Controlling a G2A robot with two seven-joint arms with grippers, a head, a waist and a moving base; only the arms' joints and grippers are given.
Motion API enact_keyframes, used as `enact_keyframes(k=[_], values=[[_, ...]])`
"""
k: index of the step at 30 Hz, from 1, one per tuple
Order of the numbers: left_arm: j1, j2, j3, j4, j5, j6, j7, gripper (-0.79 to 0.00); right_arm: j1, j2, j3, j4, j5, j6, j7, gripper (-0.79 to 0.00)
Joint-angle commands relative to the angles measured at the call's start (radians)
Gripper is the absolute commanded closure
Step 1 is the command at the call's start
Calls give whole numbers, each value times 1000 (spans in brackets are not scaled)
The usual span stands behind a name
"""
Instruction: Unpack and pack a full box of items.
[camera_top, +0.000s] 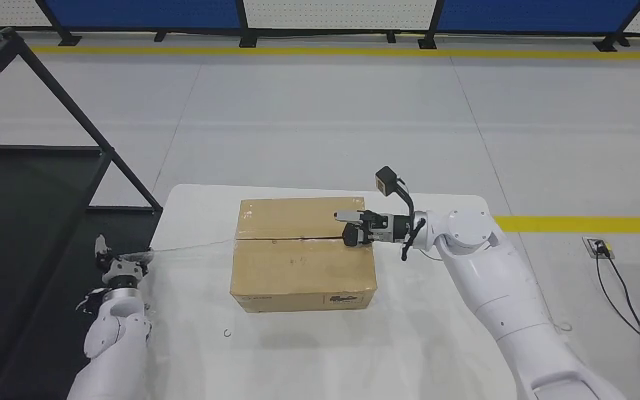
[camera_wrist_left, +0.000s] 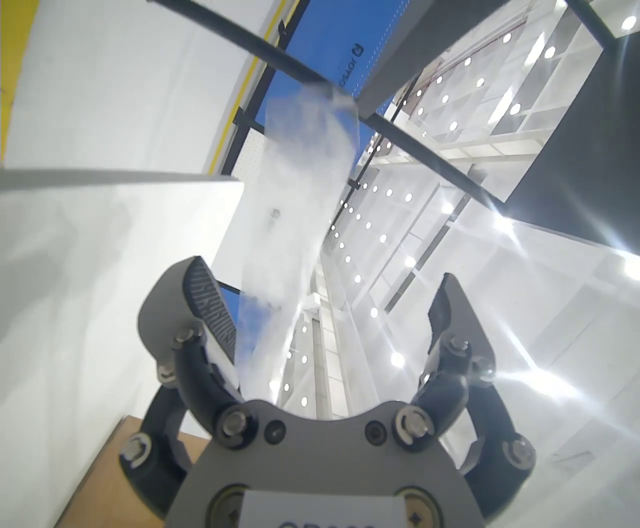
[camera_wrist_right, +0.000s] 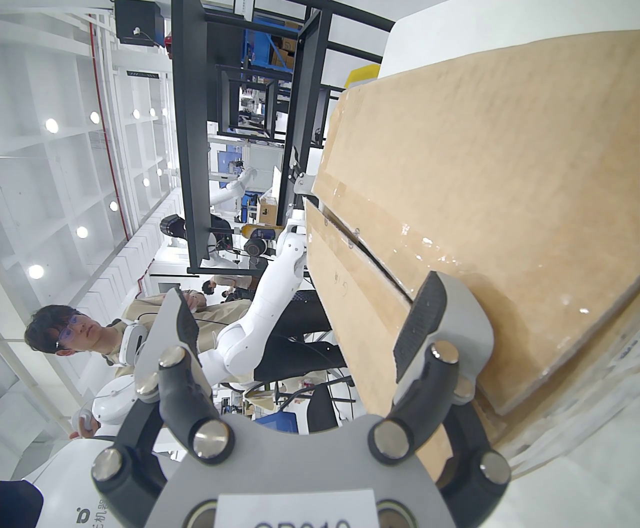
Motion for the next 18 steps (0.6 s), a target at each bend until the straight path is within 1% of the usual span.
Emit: enact_keyframes(k=[1, 7, 11, 16, 18], values=[[-19, 2, -7, 31, 22, -5, 31, -785, 0, 0, 0, 0, 0, 0, 0, -785], [-71, 10, -32, 118, 80, -39, 111, -785, 0, 0, 0, 0, 0, 0, 0, -785], [-100, 14, -39, 173, 140, -70, 192, -785, 0, 0, 0, 0, 0, 0, 0, -785], [-129, 14, -41, 226, 193, -93, 272, -785, 0, 0, 0, 0, 0, 0, 0, -785], [-131, 12, -39, 235, 205, -110, 283, -785, 0, 0, 0, 0, 0, 0, 0, -785]])
